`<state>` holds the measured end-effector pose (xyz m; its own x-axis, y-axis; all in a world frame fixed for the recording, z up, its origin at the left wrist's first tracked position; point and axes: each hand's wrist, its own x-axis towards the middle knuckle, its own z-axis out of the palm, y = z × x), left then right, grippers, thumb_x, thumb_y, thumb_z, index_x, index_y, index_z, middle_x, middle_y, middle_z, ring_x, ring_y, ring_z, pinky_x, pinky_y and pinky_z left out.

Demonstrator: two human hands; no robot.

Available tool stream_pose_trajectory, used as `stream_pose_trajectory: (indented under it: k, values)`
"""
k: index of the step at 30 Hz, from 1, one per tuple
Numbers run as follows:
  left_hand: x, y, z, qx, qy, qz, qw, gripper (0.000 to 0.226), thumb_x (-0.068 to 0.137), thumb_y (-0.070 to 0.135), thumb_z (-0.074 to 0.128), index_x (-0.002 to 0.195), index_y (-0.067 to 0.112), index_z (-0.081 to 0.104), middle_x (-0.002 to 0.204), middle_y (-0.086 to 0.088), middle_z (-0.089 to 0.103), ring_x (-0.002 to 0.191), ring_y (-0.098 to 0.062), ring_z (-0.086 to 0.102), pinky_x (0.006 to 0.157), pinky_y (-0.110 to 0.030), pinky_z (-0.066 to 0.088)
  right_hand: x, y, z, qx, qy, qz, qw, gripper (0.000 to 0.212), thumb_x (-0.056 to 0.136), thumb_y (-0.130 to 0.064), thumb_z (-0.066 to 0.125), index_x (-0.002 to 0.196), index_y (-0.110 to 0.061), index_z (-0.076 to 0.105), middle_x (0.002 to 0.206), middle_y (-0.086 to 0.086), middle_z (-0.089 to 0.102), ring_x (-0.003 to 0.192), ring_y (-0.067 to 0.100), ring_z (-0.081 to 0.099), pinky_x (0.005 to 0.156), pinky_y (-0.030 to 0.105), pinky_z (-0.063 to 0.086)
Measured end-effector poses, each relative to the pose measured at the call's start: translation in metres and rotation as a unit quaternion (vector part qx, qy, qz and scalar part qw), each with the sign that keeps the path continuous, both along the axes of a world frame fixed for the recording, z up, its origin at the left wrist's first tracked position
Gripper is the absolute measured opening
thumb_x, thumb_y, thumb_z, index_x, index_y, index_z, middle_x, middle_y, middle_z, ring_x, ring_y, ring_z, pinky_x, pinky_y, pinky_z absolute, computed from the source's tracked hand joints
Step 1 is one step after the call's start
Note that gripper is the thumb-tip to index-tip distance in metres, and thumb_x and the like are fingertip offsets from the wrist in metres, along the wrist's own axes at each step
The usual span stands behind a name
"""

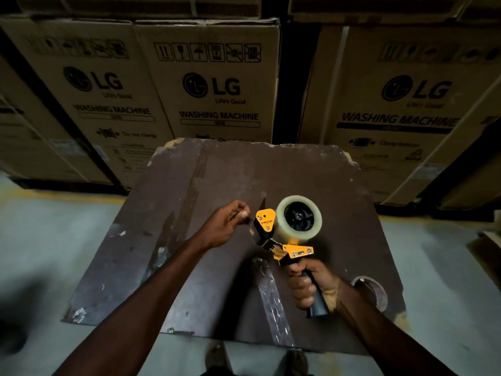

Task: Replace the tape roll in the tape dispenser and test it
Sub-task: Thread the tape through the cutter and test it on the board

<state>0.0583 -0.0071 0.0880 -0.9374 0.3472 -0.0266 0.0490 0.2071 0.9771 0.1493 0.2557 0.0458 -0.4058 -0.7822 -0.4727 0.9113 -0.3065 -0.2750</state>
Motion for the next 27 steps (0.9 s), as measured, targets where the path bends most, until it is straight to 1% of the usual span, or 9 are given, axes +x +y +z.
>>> stream_pose_trajectory:
  k: [2, 4, 5, 8, 12, 16, 20, 23, 27]
  values:
    - [-0.005, -0.006, 0.006, 0.008, -0.027, -0.019, 0.999, 0.013, 0.097, 0.001, 0.050, 0.094, 0.012, 0.057, 0.085, -0.003, 0.065, 0.080, -0.003, 0.065, 0.087, -0.027, 0.055, 0.000, -0.004, -0.006, -0.010, -0.013, 0.010, 1.000, 0.029, 0.077, -0.012, 0.072, 0.067, -0.018, 0.046, 0.049, -0.004, 0.037, 0.037, 0.012, 0.043, 0.048, 0.022, 0.037]
    - [-0.012, -0.012, 0.008, -0.004, -0.050, -0.035, 0.998, 0.016, 0.095, 0.003, 0.055, 0.091, 0.016, 0.063, 0.079, 0.002, 0.069, 0.076, -0.006, 0.064, 0.083, -0.031, 0.054, 0.000, -0.009, -0.010, -0.009, -0.031, 0.012, 0.999, 0.043, 0.078, -0.012, 0.071, 0.068, -0.022, 0.031, 0.050, -0.003, 0.029, 0.036, 0.014, 0.043, 0.048, 0.024, 0.038]
    - [-0.016, -0.015, 0.009, -0.019, -0.053, -0.039, 0.998, 0.017, 0.094, 0.004, 0.058, 0.090, 0.019, 0.066, 0.077, 0.003, 0.070, 0.076, -0.008, 0.063, 0.082, -0.034, 0.054, -0.001, -0.012, -0.011, -0.011, -0.034, 0.014, 0.999, 0.044, 0.079, -0.012, 0.070, 0.068, -0.022, 0.029, 0.050, -0.003, 0.029, 0.037, 0.014, 0.044, 0.048, 0.024, 0.038]
    - [-0.023, -0.017, 0.011, -0.043, -0.042, -0.032, 0.998, 0.019, 0.090, 0.007, 0.065, 0.086, 0.025, 0.069, 0.077, 0.004, 0.070, 0.071, -0.006, 0.061, 0.072, -0.032, 0.051, -0.002, -0.017, -0.011, -0.027, -0.024, 0.010, 0.999, 0.024, 0.083, -0.012, 0.066, 0.068, -0.016, 0.048, 0.049, -0.002, 0.042, 0.038, 0.013, 0.045, 0.049, 0.024, 0.038]
    - [-0.022, -0.007, 0.012, -0.062, -0.004, 0.003, 0.998, 0.021, 0.084, 0.000, 0.071, 0.082, 0.018, 0.059, 0.070, 0.005, 0.059, 0.058, 0.006, 0.053, 0.056, -0.012, 0.044, 0.000, -0.021, -0.008, -0.050, -0.024, -0.006, 0.998, 0.017, 0.086, -0.012, 0.063, 0.072, -0.015, 0.054, 0.052, -0.001, 0.047, 0.040, 0.013, 0.047, 0.050, 0.024, 0.039]
    - [-0.023, -0.010, -0.002, -0.104, 0.055, 0.039, 0.992, 0.024, 0.079, 0.018, 0.079, 0.073, 0.026, 0.057, 0.065, 0.011, 0.060, 0.060, 0.000, 0.052, 0.060, -0.020, 0.045, 0.005, -0.023, -0.008, -0.058, -0.013, -0.021, 0.998, 0.017, 0.088, -0.013, 0.059, 0.072, -0.014, 0.053, 0.053, -0.002, 0.049, 0.041, 0.012, 0.049, 0.050, 0.024, 0.039]
    - [-0.020, -0.010, -0.005, -0.136, 0.096, 0.030, 0.986, 0.017, 0.081, 0.022, 0.077, 0.075, 0.027, 0.061, 0.066, 0.009, 0.062, 0.058, 0.001, 0.051, 0.059, -0.021, 0.043, 0.007, -0.022, -0.007, -0.059, -0.020, -0.027, 0.998, 0.018, 0.088, -0.011, 0.057, 0.072, -0.012, 0.048, 0.053, 0.000, 0.050, 0.040, 0.013, 0.046, 0.050, 0.024, 0.041]
    - [-0.018, -0.008, -0.002, -0.121, 0.063, 0.009, 0.991, 0.013, 0.085, 0.014, 0.072, 0.077, 0.021, 0.065, 0.062, 0.010, 0.063, 0.055, 0.003, 0.056, 0.057, -0.014, 0.045, 0.008, -0.023, -0.006, -0.069, -0.028, -0.028, 0.997, 0.019, 0.089, -0.011, 0.055, 0.073, -0.012, 0.046, 0.053, 0.002, 0.051, 0.041, 0.014, 0.049, 0.051, 0.025, 0.043]
    - [-0.016, -0.006, -0.001, -0.045, 0.006, 0.014, 0.999, 0.010, 0.088, 0.007, 0.068, 0.080, 0.014, 0.068, 0.066, 0.003, 0.067, 0.059, -0.006, 0.056, 0.049, -0.019, 0.044, 0.008, -0.023, -0.004, -0.084, -0.018, -0.024, 0.996, 0.015, 0.089, -0.013, 0.056, 0.075, -0.013, 0.052, 0.054, 0.000, 0.052, 0.042, 0.013, 0.048, 0.051, 0.025, 0.042]
